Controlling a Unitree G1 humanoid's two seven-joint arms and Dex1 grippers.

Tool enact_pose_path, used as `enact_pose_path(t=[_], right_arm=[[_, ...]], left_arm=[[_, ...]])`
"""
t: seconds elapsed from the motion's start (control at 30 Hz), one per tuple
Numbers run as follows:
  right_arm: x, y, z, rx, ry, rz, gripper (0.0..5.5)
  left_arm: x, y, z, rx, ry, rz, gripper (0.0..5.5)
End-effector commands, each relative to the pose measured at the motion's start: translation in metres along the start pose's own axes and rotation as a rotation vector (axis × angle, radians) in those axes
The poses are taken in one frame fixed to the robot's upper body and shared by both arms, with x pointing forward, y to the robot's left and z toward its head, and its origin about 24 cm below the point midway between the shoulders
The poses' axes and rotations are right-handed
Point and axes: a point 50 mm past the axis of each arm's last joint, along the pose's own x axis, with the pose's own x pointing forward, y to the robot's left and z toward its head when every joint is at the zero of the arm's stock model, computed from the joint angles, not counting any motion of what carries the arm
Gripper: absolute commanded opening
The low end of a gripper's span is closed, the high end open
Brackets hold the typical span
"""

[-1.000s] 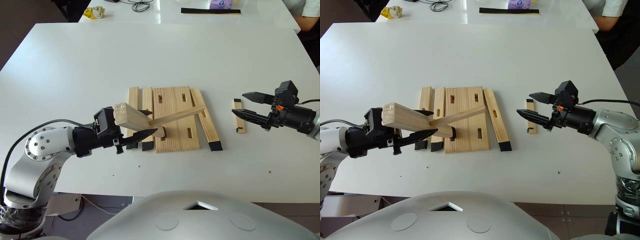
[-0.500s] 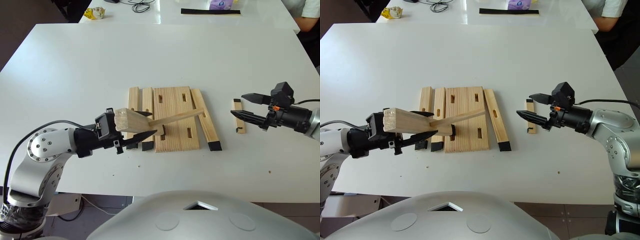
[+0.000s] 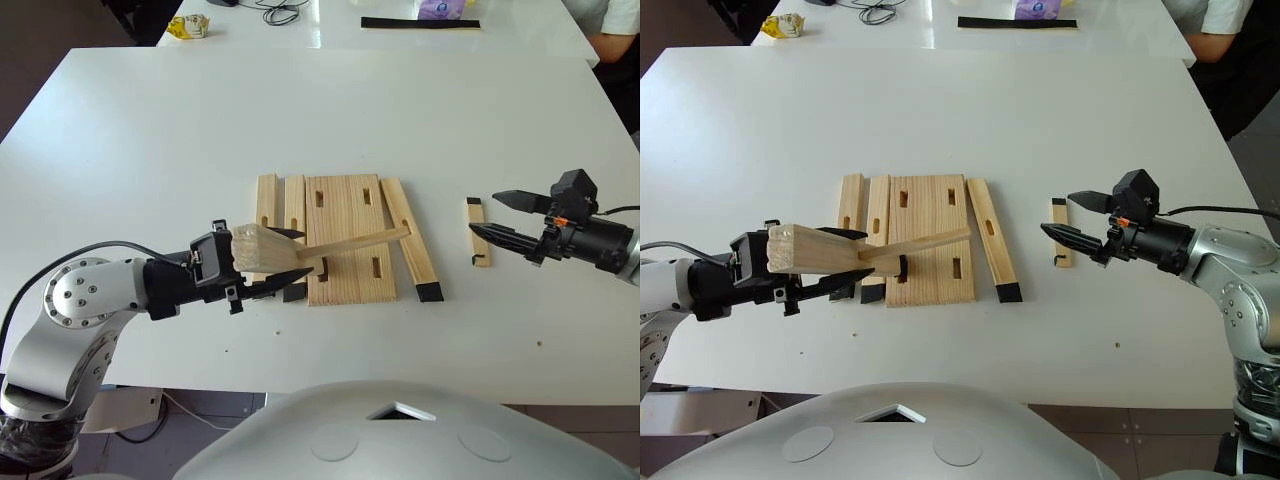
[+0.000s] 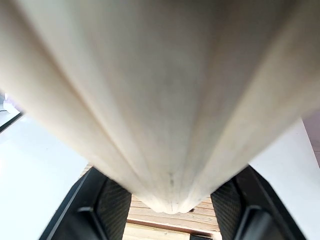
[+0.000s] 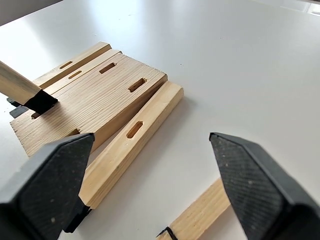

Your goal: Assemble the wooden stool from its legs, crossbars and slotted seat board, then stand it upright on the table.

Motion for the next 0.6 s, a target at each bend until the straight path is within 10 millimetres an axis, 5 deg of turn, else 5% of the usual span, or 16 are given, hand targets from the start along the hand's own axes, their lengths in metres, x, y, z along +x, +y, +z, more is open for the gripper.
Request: enact_pose_path(t=[0.03,0.33,0.6], right_arm=[[-0.003,0.001,0.001,-0.01,0.004,-0.015,4.26],[-0.004,0.002,-0.003,-0.003,0.012,-0.021,4.26],[-0.002,0.002,-0.003,-0.016,0.023,-0.018,4.26]], left_arm=[[-0.001,0.0,0.0,-0.03,0.034,-0.008,2.05],[0.0,-0.008,-0.002,-0.036,0.048,-0.043,2.05],[-0.005,-0.016,-0.024,0.009,0.122,-0.071,2.05]])
